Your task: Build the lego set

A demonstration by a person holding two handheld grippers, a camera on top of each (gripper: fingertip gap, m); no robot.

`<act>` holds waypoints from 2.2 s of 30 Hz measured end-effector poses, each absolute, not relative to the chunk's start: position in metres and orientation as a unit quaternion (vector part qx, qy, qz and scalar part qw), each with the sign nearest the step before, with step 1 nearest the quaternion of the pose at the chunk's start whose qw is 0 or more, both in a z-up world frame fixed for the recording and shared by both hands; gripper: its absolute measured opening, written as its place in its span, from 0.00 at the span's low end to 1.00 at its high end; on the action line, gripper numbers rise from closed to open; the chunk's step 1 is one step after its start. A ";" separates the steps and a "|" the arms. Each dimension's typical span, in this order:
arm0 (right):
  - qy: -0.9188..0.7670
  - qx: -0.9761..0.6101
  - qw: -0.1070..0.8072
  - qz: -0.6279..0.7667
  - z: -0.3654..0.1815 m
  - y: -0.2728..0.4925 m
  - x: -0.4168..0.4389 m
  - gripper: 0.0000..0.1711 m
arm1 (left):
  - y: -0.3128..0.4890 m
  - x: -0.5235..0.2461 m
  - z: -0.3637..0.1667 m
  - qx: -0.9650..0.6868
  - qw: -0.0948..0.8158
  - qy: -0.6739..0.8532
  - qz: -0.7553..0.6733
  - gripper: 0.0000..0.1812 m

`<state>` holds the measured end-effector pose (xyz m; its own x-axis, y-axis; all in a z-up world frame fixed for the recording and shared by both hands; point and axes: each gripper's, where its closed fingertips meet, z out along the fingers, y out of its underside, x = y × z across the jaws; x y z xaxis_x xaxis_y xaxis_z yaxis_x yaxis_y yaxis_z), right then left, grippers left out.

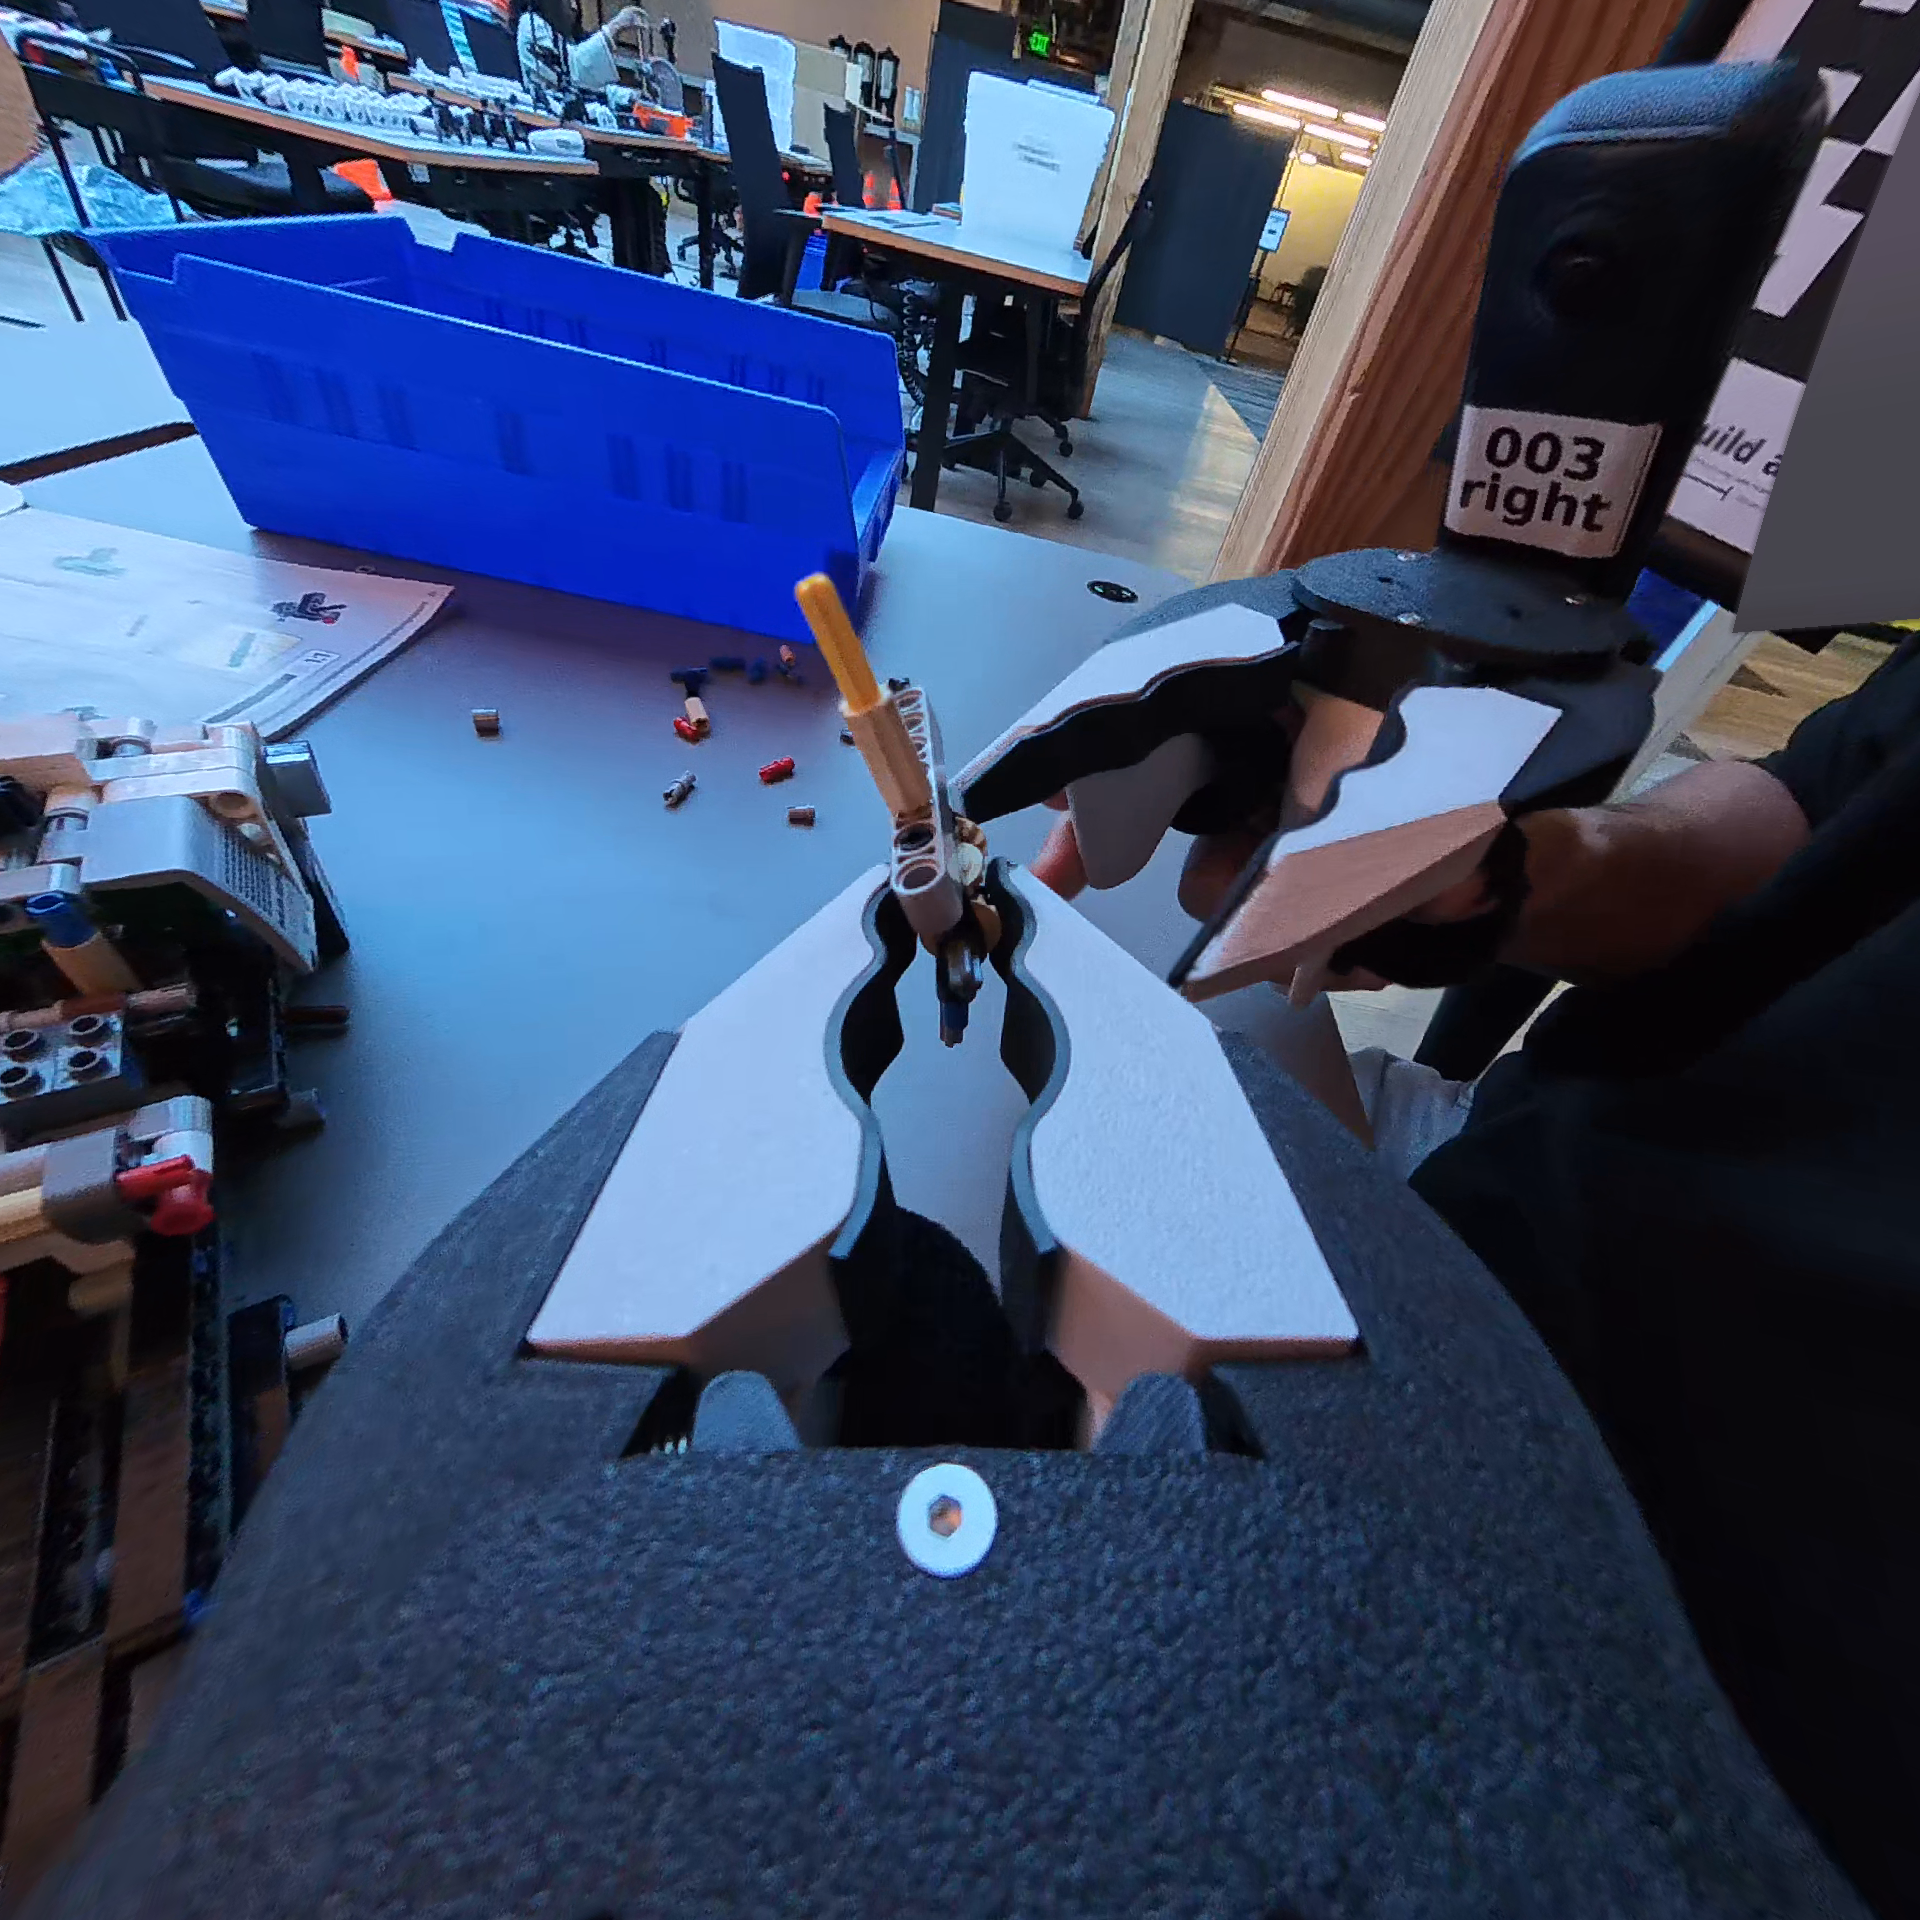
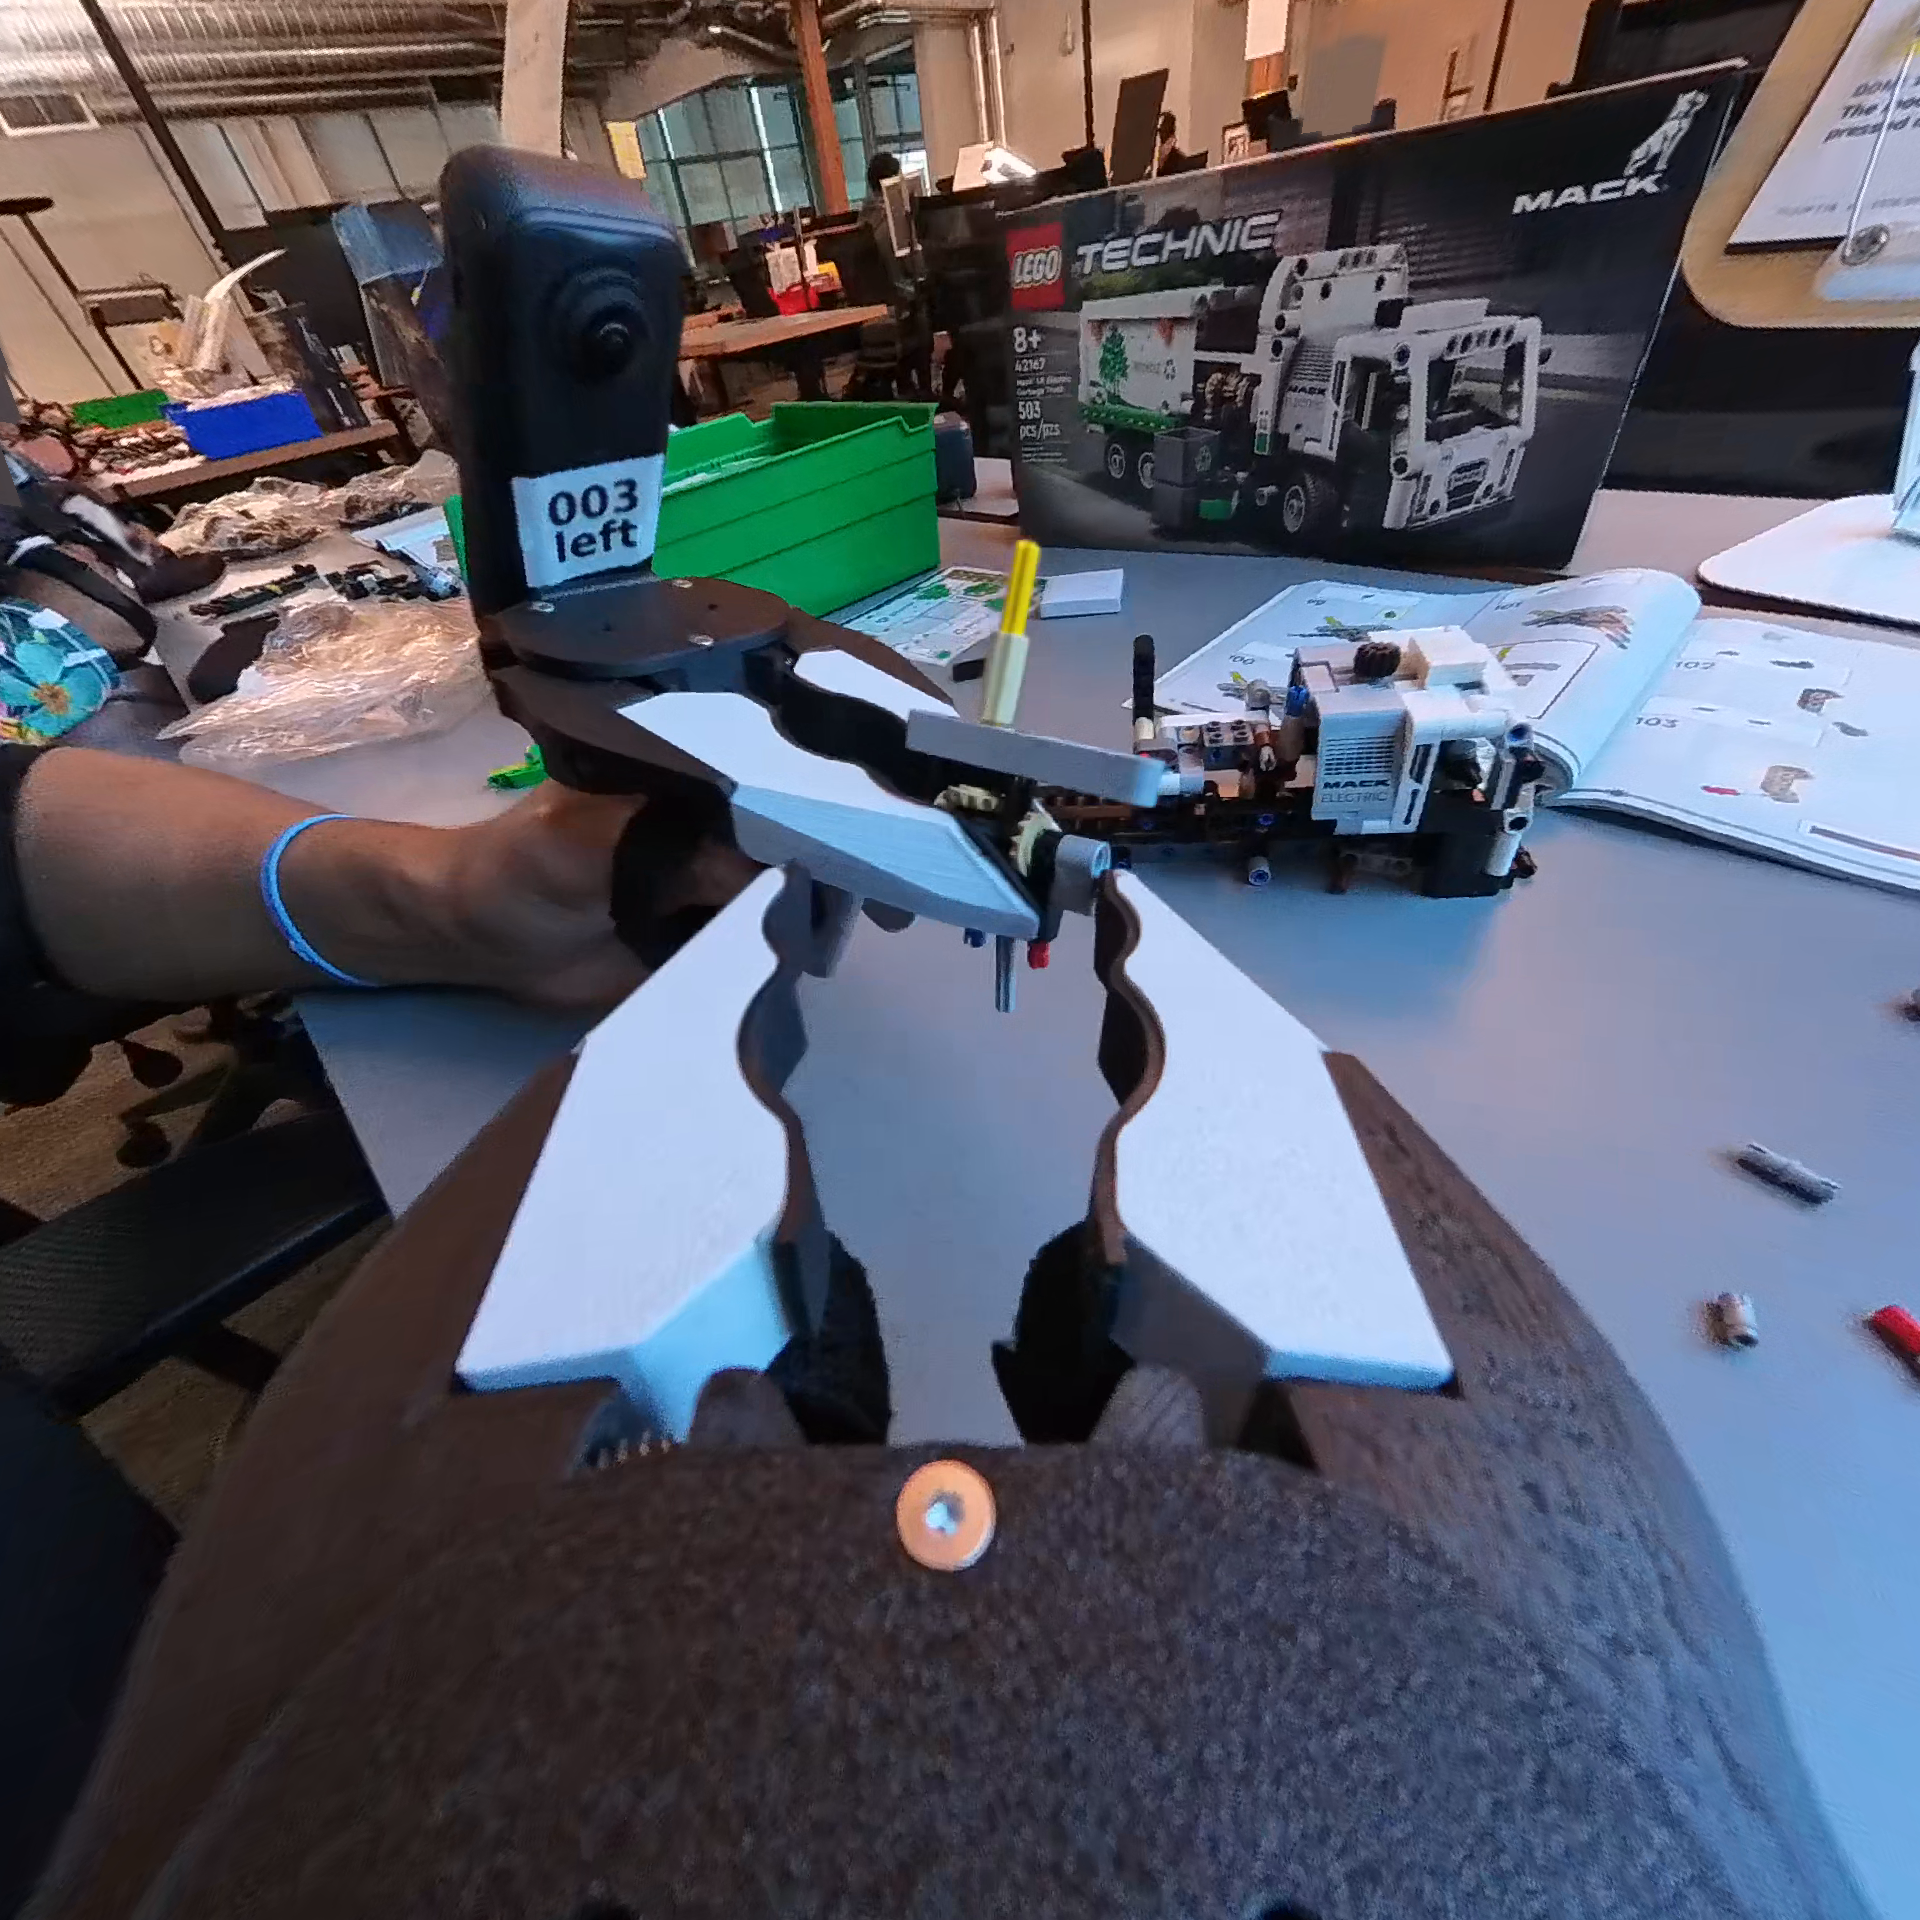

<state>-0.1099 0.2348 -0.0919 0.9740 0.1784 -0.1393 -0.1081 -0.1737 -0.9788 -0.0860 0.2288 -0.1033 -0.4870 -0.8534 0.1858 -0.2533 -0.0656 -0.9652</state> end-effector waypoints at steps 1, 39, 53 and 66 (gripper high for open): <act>-0.020 -0.758 0.643 0.108 -0.093 0.235 -0.110 0.31 | 0.229 -0.086 -0.104 -0.438 0.255 0.635 -0.584 0.06; -0.065 -0.820 0.551 0.139 -0.133 0.224 -0.074 0.15 | 0.232 -0.056 -0.111 -0.662 0.054 0.181 -0.726 0.06; -0.023 -0.853 0.466 0.232 -0.142 0.253 -0.072 0.02 | 0.260 -0.049 -0.122 -0.692 0.130 0.269 -0.658 0.07; 0.051 -0.878 0.420 0.223 -0.154 0.254 -0.053 0.01 | 0.280 -0.074 -0.136 -0.706 0.148 0.337 -0.605 0.13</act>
<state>-0.0527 0.2544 -0.1538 0.8955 0.0984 -0.4341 -0.2758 -0.6428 -0.7147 -0.0740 0.2799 -0.1358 0.0409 -0.6552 0.7544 -0.2971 -0.7288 -0.6169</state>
